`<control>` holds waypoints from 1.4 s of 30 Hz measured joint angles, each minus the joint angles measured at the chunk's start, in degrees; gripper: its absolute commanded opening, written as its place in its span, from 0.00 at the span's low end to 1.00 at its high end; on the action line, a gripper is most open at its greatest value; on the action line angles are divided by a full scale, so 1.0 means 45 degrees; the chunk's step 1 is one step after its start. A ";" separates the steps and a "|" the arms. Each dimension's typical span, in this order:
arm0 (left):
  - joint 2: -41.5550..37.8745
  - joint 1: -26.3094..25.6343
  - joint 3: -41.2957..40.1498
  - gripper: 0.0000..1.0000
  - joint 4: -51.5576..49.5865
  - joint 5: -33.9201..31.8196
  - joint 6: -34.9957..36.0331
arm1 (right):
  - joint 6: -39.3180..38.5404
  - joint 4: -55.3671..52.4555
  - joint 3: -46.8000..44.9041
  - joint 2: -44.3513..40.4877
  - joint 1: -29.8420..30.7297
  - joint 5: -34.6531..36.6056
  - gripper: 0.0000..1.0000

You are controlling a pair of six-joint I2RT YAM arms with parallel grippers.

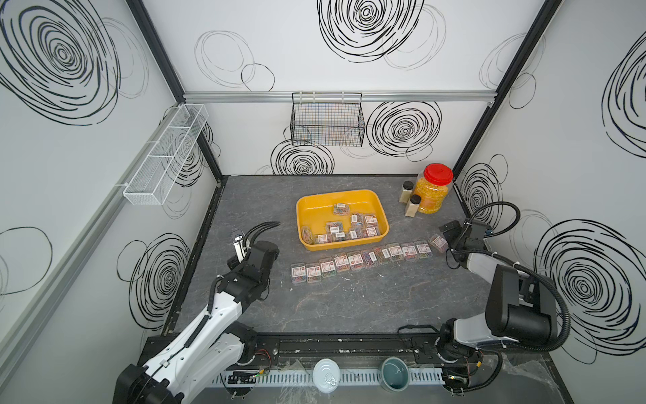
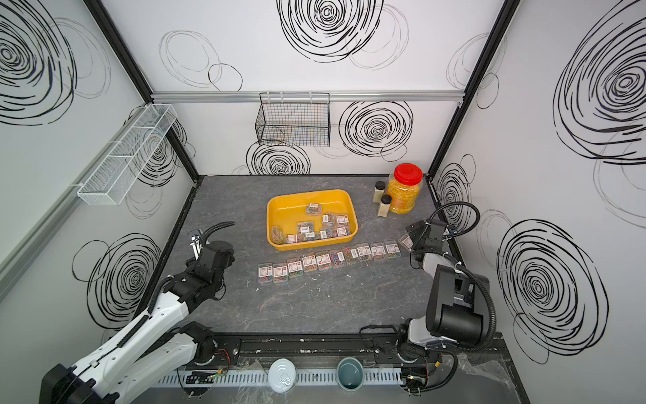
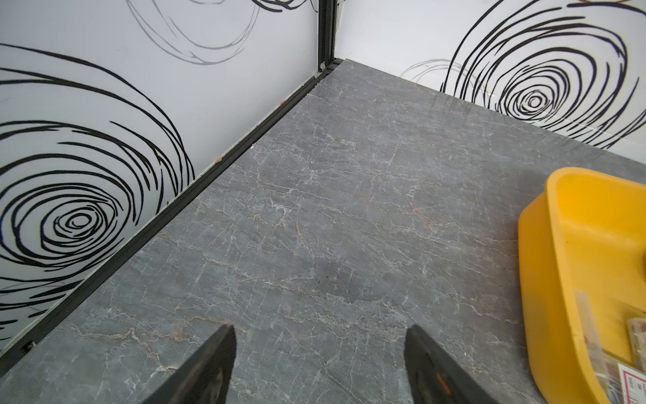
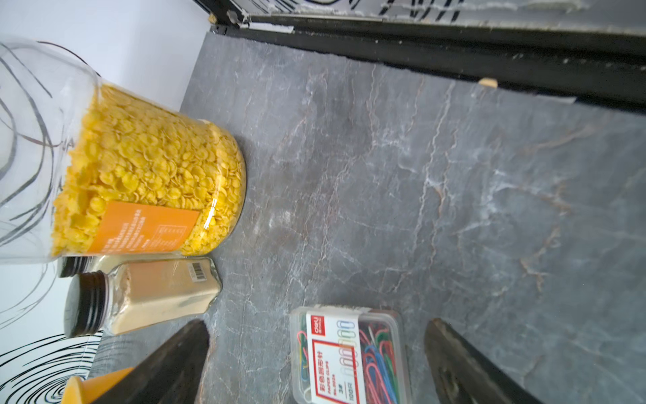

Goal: Take the paper clips out of the storage box
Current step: Place the boxed paper clips at the center of the board, then adjust the boxed paper clips at the center of the board.

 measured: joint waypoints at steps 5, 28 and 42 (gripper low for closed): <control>-0.0005 0.0015 0.0000 0.80 -0.0005 0.0010 0.0000 | -0.0432 0.0287 0.0413 0.0806 0.0039 -0.0141 1.00; -0.0223 0.0097 -0.0073 0.81 0.0044 0.0180 0.0024 | -0.1637 -0.0699 0.2569 0.3055 0.1229 -0.0607 1.00; -0.0403 0.0194 -0.0107 0.81 0.0049 0.0340 0.0049 | -0.1792 -0.1647 0.3871 0.3322 0.1345 0.0131 0.89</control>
